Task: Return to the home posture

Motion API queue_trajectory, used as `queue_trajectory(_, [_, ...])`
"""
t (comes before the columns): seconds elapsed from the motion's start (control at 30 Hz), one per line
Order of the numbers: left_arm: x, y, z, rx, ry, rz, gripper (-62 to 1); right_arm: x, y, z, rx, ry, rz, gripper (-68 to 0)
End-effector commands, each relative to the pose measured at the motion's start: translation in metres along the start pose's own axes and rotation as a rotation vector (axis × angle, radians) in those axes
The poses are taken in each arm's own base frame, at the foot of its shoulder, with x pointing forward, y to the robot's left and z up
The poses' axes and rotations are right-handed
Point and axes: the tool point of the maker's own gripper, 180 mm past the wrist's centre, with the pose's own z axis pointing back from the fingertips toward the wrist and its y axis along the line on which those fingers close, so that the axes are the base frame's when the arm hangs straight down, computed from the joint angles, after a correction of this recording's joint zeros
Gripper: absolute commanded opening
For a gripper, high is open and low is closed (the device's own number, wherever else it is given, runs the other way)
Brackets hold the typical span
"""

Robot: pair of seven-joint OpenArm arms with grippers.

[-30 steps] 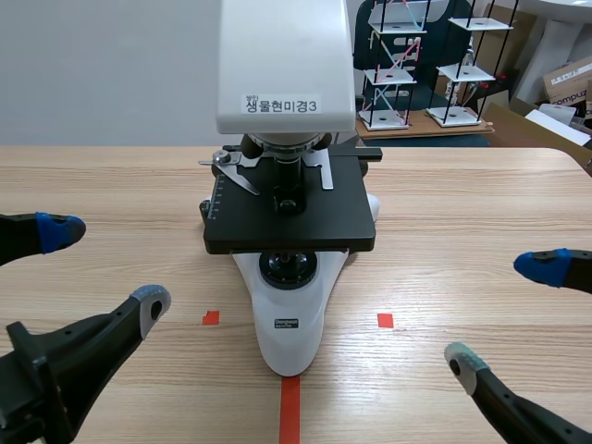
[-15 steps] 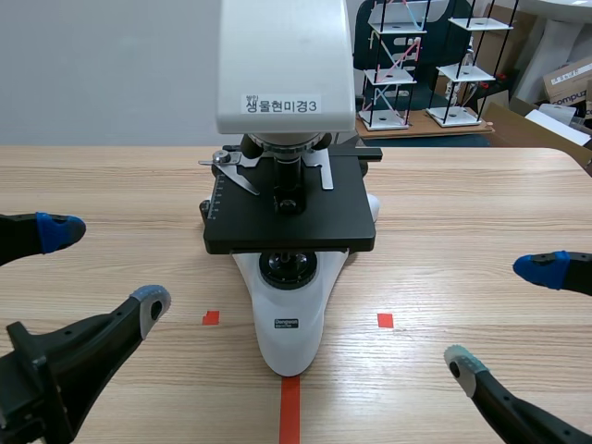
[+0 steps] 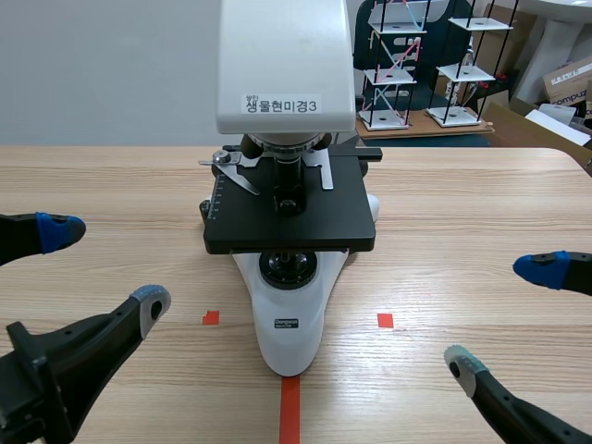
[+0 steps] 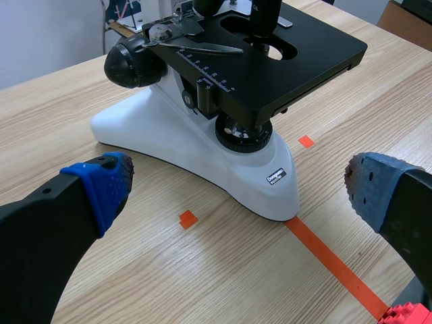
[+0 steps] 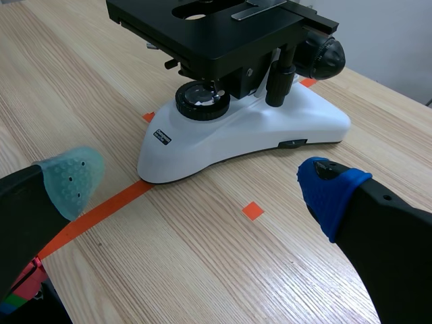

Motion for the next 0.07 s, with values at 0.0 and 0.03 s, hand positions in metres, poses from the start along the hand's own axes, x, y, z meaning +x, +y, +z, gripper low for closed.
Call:
queue_trajectory(0.0, [0.0089, -0.0003, -0.0005, -0.002, -0.031, -0.003, 1.4, 0.0071, -0.0037, -0.0014, -0.007, -0.034, 0.001, -3.7])
queue_trajectory(0.03, [0.0089, -0.0003, -0.0005, -0.002, -0.031, -0.003, 1.4, 0.0071, -0.0037, -0.0014, -0.007, -0.034, 0.001, -3.7])
